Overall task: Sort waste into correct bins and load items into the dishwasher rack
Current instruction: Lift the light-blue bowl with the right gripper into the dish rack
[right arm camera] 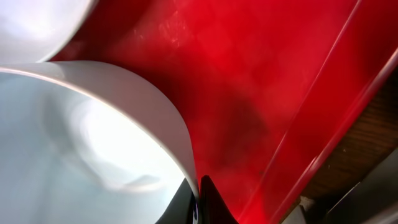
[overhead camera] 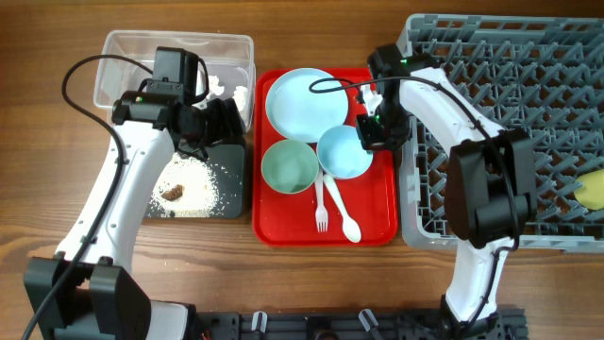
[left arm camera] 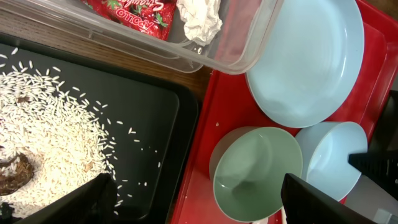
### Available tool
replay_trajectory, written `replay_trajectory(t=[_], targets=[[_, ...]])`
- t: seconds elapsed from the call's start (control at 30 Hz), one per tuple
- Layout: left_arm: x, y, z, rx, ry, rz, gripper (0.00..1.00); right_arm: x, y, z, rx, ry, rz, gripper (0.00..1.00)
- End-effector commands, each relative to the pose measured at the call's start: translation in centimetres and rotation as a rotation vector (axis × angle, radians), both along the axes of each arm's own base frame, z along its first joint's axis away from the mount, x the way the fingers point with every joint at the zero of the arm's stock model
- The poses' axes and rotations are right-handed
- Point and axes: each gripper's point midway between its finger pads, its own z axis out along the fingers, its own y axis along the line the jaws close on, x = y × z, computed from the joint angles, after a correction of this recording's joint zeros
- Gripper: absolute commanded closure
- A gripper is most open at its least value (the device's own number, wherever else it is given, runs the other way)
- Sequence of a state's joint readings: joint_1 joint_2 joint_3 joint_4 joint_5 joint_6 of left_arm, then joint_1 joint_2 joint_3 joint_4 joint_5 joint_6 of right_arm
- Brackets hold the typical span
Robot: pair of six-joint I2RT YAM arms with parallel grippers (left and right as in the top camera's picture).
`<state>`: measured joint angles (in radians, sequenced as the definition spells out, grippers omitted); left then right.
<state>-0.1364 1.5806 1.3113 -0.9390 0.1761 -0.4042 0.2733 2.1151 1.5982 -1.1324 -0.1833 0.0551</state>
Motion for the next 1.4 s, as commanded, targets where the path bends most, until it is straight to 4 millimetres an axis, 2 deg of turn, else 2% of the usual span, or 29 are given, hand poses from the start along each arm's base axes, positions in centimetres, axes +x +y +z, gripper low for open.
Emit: replay_trajectory(t=[0.0,0.13,0.3,0.33,0.37,0.4,0.47,0.53,0.63,0.73,1.0,1.03,1.2,1.37], targets=[[0.0,0.4,0.3,0.014,-0.014,0.001,0.14,1.3,-0.8,2.3,-0.026,-0.067,-0.009,0.96],[0.0,0.4,0.3,0.014,-0.014,0.001,0.14,3.3,-2.8,7.6,-0.083,-0.239,-0.033,0.96],[0.0,0.4,0.3,0.014,-0.014,0.001,0.14,5.9,-7.2,15.6,-0.167,-0.53,-0.131,0.96],[0.0,0.4,0.3,0.014,-0.014,0.001,0.14,6.5,-8.6,17.9,-0.19,-0.612,-0.168,0.96],[0.0,0.4,0.3,0.014,-0.014,0.001,0.14,6.8,-9.5,19.2,-0.206,-0.661,-0.193,0.96],[0.0,0.4,0.3,0.014,-0.014,0.001,0.14,7.5,-11.6,22.0,-0.241,-0.767,-0.252,0.96],[0.0,0.4,0.3,0.014,-0.014,0.001,0.14,7.9,-13.9,24.5,-0.281,-0.856,-0.315,0.96],[0.0,0.4,0.3,0.014,-0.014,0.001,0.14,8.3,-17.0,26.7,-0.353,-0.939,-0.397,0.96],[0.0,0.4,0.3,0.014,-0.014,0.001,0.14,8.3,-22.0,28.7,-0.497,-1.006,-0.524,0.96],[0.0,0.3,0.3,0.014,-0.014,0.001,0.14,7.6,-27.0,30.0,-0.678,-1.031,-0.629,0.96],[0.2,0.3,0.4,0.013,-0.021,0.001,0.13,6.1,-35.6,31.1,-1.066,-0.996,-0.765,0.96],[0.2,0.3,0.4,0.013,-0.024,0.001,0.13,5.9,-37.2,30.7,-1.139,-0.971,-0.802,0.96],[0.3,0.3,0.4,0.013,-0.025,0.001,0.13,4.5,-41.2,28.3,-1.408,-0.823,-0.888,0.96],[0.2,0.3,0.4,0.013,-0.024,0.001,0.13,3.7,-43.7,25.3,-1.621,-0.645,-0.894,0.96]])
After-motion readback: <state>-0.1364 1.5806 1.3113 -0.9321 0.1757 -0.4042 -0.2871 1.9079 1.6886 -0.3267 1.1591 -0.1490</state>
